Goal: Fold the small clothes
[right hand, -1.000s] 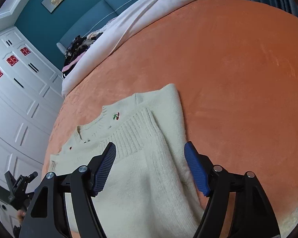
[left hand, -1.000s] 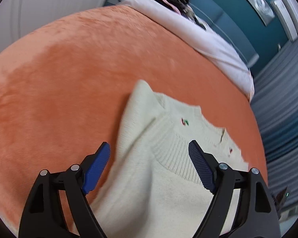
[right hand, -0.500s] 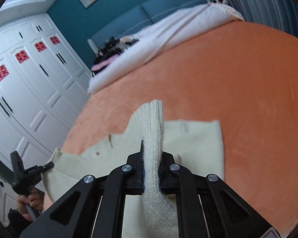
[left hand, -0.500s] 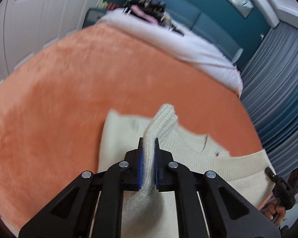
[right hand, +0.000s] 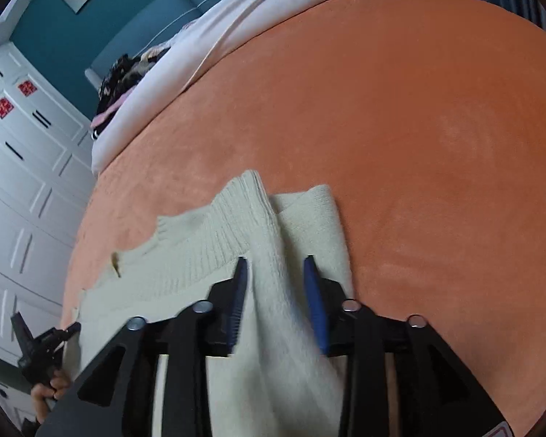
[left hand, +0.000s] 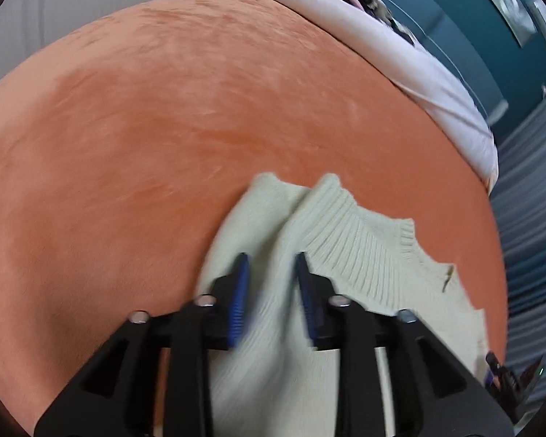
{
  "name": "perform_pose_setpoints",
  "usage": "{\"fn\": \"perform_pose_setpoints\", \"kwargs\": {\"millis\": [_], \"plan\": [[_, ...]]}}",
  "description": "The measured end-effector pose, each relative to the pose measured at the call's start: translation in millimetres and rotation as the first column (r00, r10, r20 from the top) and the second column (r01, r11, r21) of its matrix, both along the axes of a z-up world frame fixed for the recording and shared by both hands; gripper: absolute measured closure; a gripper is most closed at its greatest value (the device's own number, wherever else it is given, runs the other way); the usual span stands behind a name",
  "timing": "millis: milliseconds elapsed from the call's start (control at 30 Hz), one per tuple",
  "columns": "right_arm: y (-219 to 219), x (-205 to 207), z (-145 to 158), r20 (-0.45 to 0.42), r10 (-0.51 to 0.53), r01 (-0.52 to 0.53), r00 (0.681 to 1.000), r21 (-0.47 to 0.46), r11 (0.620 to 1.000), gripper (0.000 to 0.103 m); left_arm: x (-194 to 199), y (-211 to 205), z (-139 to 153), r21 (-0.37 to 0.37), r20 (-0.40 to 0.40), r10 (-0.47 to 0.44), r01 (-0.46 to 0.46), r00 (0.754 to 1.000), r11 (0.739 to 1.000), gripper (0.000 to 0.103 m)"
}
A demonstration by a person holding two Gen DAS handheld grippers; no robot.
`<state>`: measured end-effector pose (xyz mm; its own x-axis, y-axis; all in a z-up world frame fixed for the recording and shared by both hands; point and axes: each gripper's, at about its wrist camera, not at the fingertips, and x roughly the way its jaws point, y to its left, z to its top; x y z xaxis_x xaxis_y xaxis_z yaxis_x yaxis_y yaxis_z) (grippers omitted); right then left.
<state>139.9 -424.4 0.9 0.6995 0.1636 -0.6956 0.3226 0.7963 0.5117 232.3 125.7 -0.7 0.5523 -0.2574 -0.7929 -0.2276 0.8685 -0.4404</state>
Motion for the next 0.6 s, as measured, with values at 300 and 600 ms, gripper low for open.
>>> {"fn": "perform_pose_setpoints", "kwargs": {"millis": [300,600], "plan": [[3.3,-114.2,-40.6,-0.12,-0.027,0.044,0.992,0.145,0.988,0.029,-123.5,35.0,-8.5,-0.147,-0.027,0.165,-0.167,0.986,0.975,0.018],[31.5,-66.9,-31.5,-0.058,-0.024,0.035,0.998,0.206,0.978,0.075,-93.9,10.7,-16.1,-0.157,-0.069,0.171,-0.18,0.983,0.971,0.058]]}}
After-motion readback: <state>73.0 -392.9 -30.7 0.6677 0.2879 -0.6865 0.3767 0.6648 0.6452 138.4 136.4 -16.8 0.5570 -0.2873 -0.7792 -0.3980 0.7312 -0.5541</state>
